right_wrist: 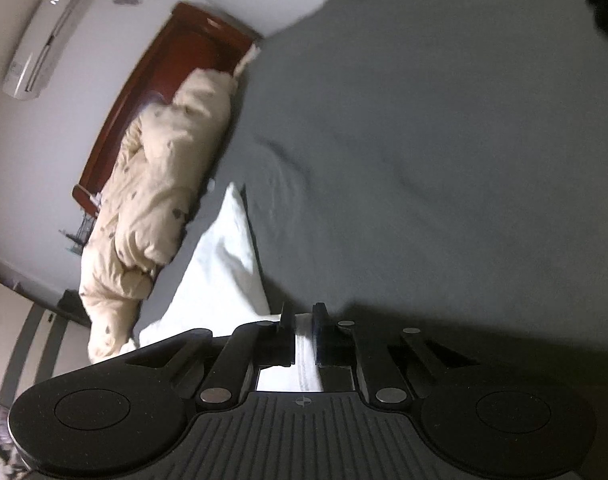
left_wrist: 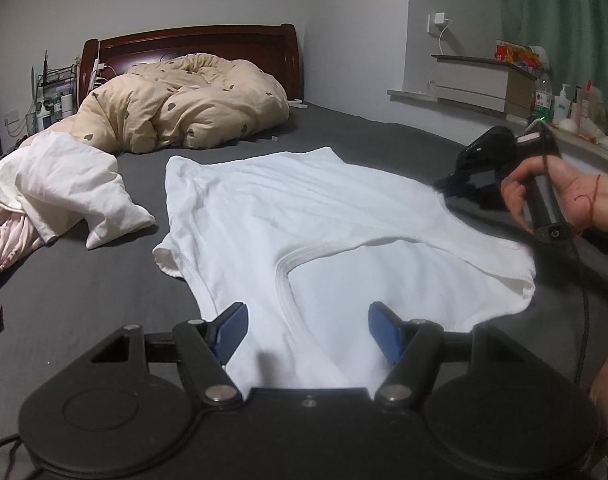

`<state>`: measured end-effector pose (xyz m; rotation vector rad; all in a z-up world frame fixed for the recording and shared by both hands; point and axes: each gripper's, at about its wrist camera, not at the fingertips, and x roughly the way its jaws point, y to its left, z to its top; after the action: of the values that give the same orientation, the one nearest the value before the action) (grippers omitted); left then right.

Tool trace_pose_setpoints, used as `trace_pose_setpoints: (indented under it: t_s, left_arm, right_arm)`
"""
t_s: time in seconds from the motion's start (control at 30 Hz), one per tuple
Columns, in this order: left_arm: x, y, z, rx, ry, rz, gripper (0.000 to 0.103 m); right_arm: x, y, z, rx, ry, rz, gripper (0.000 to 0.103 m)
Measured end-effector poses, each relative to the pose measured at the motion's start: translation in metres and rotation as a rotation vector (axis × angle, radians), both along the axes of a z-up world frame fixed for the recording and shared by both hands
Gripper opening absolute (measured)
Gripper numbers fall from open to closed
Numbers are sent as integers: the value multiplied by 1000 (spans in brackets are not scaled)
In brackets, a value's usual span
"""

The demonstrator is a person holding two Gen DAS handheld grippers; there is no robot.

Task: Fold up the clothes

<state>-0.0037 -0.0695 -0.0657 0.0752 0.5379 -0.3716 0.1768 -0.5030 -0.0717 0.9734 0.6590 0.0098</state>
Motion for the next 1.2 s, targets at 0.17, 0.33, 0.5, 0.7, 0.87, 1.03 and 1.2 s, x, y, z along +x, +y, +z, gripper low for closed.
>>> trace_pose_setpoints:
  t_s: [0.17,0.33,0.5,0.7,0.87,1.03,1.2]
  left_arm:
    - [-1,-2,0,6,0,0,66]
    - [-3,-3,1,18,0,-6,66]
    - [-3,-10,3,43,-14,-42,66]
    - [9,-43,11,78,-54,-142,66]
    - [27,-87,16,60,-73,-213,67]
    - [44,-124,7,90,-63,-250,69]
    - [56,-131,-9,73,-25,-223,69]
  right_arm:
    - [-12,1,9,-85,-32,-43,0]
    - [-4,-3,-3,-41,38,0,1]
    - [9,5,7,-226,43,148,2]
    - [14,20,22,-455,14,364,3]
    - [16,33,24,-604,12,514,10]
    - [15,29,29,-616,0,546,79]
    - [31,27,51,-628,-86,532,79]
